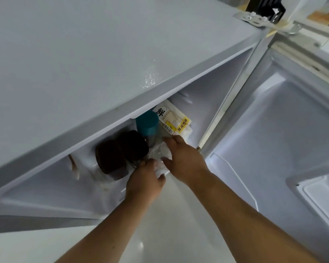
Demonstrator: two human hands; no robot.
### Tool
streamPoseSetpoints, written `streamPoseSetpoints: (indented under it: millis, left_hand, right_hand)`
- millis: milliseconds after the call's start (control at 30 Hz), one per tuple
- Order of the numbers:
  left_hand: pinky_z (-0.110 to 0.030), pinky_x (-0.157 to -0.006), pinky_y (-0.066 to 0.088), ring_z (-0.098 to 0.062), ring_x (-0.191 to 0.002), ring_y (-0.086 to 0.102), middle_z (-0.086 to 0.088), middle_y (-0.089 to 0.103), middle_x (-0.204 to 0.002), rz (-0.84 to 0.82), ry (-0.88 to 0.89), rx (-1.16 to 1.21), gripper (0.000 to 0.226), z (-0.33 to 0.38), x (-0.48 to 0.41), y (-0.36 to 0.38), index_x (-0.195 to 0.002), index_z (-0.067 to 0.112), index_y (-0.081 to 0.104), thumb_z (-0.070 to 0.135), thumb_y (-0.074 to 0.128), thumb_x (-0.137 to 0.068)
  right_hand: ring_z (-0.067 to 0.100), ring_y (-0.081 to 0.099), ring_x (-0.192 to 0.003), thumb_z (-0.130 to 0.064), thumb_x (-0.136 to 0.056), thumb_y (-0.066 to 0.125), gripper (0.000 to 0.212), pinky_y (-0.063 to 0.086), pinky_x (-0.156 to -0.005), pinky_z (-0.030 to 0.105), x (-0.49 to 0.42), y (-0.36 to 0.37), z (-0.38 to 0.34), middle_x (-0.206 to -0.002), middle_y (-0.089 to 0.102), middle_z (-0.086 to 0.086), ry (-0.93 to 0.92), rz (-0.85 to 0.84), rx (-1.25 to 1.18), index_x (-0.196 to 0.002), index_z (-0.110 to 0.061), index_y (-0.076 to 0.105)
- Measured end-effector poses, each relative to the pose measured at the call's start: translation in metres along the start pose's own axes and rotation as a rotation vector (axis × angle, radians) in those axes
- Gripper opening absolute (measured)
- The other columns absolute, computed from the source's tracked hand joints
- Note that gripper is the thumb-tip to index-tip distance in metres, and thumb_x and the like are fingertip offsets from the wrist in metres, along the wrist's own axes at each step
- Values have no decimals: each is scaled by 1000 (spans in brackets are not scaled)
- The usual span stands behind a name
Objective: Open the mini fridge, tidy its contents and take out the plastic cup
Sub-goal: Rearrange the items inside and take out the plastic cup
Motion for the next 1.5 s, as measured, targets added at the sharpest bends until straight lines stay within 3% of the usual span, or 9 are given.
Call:
streamPoseSetpoints:
  millis: [167, 400, 533, 667, 800, 933, 1100, 1267, 1500]
  left_hand:
    - [-38, -90, 60, -29, -116, 65, -10, 53, -141, -21, 85, -263, 64, 18, -17, 7, -138, 18, 41, 51, 66, -90]
    - [-45, -84, 63, -36, -121, 60, -13, 32, -154, -123, 162, -493, 80, 47, -45, 12, -144, 19, 27, 51, 73, -86]
    - [-47, -97, 58, -38, -130, 54, -18, 32, -157, -219, 98, -531, 96, 52, -63, 14, -153, 14, 19, 48, 77, -86]
    - [-46, -105, 52, -39, -136, 50, -20, 41, -155, -294, 31, -555, 78, 49, -75, 28, -152, 8, 27, 36, 71, -94]
    - [-46, -95, 55, -39, -127, 55, -20, 49, -143, -324, 29, -591, 66, 42, -69, 35, -143, 12, 36, 33, 71, -92]
    - [-42, -85, 55, -32, -115, 58, -13, 56, -129, -307, 96, -599, 73, 42, -50, 33, -133, 19, 38, 46, 77, -78]
    - [-46, -92, 46, -32, -116, 51, -9, 59, -128, -148, 312, -663, 92, 62, -4, 18, -144, 25, 30, 68, 66, -70]
    - [-37, -83, 55, -29, -111, 53, -8, 39, -135, -232, 331, -520, 95, 66, 53, 1, -145, 27, 23, 56, 76, -72]
    - [-41, -87, 58, -27, -114, 53, -4, 37, -141, -236, 367, -491, 93, 84, 143, -36, -148, 28, 24, 51, 74, -73]
  right_hand:
    - [23, 70, -94, -35, -90, 74, 62, 59, -70, 34, 54, -19, 22, -138, 54, -2, 103, 152, -115, -145, -31, 45]
    - [17, 70, -83, -41, -88, 75, 62, 57, -65, 26, 97, -13, 42, -137, 54, -7, 264, 177, -154, -142, -37, 45]
    - [13, 69, -77, -44, -87, 75, 61, 52, -63, 21, 112, -9, 46, -134, 54, -9, 308, 155, -180, -140, -39, 45]
    - [11, 67, -73, -46, -90, 72, 59, 53, -64, 22, 111, -10, 48, -135, 53, -9, 303, 139, -204, -140, -40, 42]
    - [14, 68, -79, -46, -90, 70, 58, 57, -67, 28, 114, -15, 52, -135, 53, -9, 303, 129, -215, -140, -41, 41]
    - [13, 67, -80, -48, -91, 69, 58, 55, -67, 26, 125, -19, 55, -134, 52, -10, 306, 102, -198, -141, -40, 40]
    - [17, 65, -104, -51, -90, 68, 63, 54, -80, 28, 141, -26, 45, -134, 57, -6, 278, 14, -115, -145, -32, 44]
    - [22, 59, -113, -51, -94, 61, 66, 56, -83, 36, 174, -44, 27, -144, 49, -4, 251, -105, -72, -151, -33, 34]
    - [19, 62, -110, -50, -92, 63, 63, 54, -79, 33, 246, -85, 1, -142, 49, -8, 180, -90, -28, -147, -35, 36]
Point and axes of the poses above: each hand's wrist, its own x-axis away from the middle knuckle, its own y-axis out of the palm, z = x × y, the point moved 6 cm from there along -x, towards the middle knuckle
